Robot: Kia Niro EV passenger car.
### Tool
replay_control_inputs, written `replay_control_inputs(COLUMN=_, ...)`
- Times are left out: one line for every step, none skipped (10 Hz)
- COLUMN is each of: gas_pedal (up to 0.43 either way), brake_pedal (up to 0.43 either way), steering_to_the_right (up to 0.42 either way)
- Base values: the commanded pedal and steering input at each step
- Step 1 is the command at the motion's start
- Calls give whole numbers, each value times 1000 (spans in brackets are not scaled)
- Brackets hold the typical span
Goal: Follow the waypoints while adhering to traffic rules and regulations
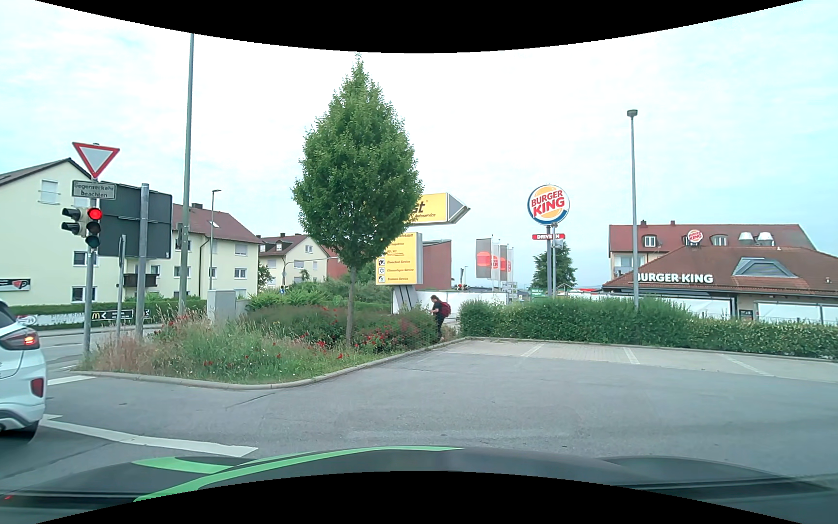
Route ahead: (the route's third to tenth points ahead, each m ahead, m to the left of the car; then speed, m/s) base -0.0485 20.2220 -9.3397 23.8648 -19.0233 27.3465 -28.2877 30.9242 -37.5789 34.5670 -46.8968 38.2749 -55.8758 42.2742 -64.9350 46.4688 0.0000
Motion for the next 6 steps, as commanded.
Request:
replay_control_inputs(gas_pedal=0, brake_pedal=104, steering_to_the_right=-359)
replay_control_inputs(gas_pedal=0, brake_pedal=104, steering_to_the_right=-359)
replay_control_inputs(gas_pedal=0, brake_pedal=110, steering_to_the_right=-360)
replay_control_inputs(gas_pedal=0, brake_pedal=110, steering_to_the_right=-359)
replay_control_inputs(gas_pedal=0, brake_pedal=110, steering_to_the_right=-359)
replay_control_inputs(gas_pedal=0, brake_pedal=116, steering_to_the_right=-359)
